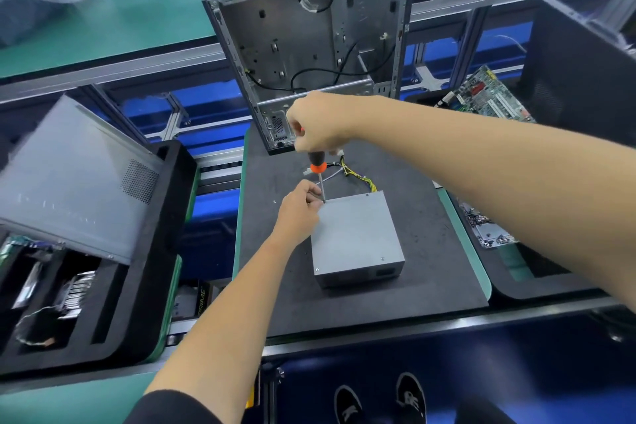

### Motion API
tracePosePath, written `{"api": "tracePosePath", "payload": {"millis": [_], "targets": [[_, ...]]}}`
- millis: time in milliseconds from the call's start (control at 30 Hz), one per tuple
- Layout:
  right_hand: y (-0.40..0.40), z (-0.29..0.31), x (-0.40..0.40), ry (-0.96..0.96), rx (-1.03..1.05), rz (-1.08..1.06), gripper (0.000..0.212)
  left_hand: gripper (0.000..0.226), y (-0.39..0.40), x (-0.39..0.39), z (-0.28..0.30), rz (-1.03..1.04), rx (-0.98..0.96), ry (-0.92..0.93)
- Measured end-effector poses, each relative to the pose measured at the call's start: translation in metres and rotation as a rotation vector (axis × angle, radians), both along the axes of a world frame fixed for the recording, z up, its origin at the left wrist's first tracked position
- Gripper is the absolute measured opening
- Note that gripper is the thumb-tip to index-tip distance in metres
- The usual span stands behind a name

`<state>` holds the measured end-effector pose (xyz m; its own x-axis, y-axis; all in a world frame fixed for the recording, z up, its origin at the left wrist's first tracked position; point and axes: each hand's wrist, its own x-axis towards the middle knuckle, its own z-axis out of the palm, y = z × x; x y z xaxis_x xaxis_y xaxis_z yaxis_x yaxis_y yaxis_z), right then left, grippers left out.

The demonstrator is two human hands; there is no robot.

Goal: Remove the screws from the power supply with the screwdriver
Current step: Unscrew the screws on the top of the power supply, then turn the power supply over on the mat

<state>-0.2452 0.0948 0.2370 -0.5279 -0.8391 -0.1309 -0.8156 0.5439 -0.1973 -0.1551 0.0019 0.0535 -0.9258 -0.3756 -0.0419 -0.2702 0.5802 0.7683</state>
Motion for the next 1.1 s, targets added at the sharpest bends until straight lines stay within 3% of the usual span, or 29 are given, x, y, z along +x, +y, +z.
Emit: {"api": "tracePosePath", "payload": {"millis": [233, 367, 567, 633, 700, 867, 1000, 1100], "targets": [[0.022, -0.007, -0.003, -0.038, -0.195, -0.213, 0.021, 0.008, 0.001, 0.007, 0.003, -0.037, -0.105, 0.048], [0.028, -0.006, -0.010, -0.040, -0.261, -0.262, 0.027, 0.024, -0.001, 0.010, 0.002, -0.108, -0.296, 0.076], [0.033, -0.013, -0.012, -0.059, -0.259, -0.315, 0.020, 0.032, -0.005, 0.011, 0.006, -0.190, -0.419, 0.033], [0.033, -0.015, -0.013, -0.066, -0.280, -0.340, 0.024, 0.032, -0.004, 0.010, 0.007, -0.185, -0.414, 0.029], [0.031, -0.017, -0.015, -0.098, -0.297, -0.360, 0.014, 0.030, -0.003, 0.009, 0.008, -0.179, -0.404, 0.042], [0.037, -0.033, -0.024, -0.239, -0.270, -0.405, 0.034, 0.021, -0.005, 0.005, 0.012, -0.172, -0.345, 0.043], [0.055, -0.070, -0.037, -0.273, -0.275, -0.518, 0.021, 0.019, -0.008, 0.001, 0.011, -0.176, -0.288, -0.009], [0.071, -0.103, -0.049, -0.307, -0.193, -0.548, 0.011, 0.018, -0.010, -0.002, 0.007, -0.075, -0.087, -0.041]]}}
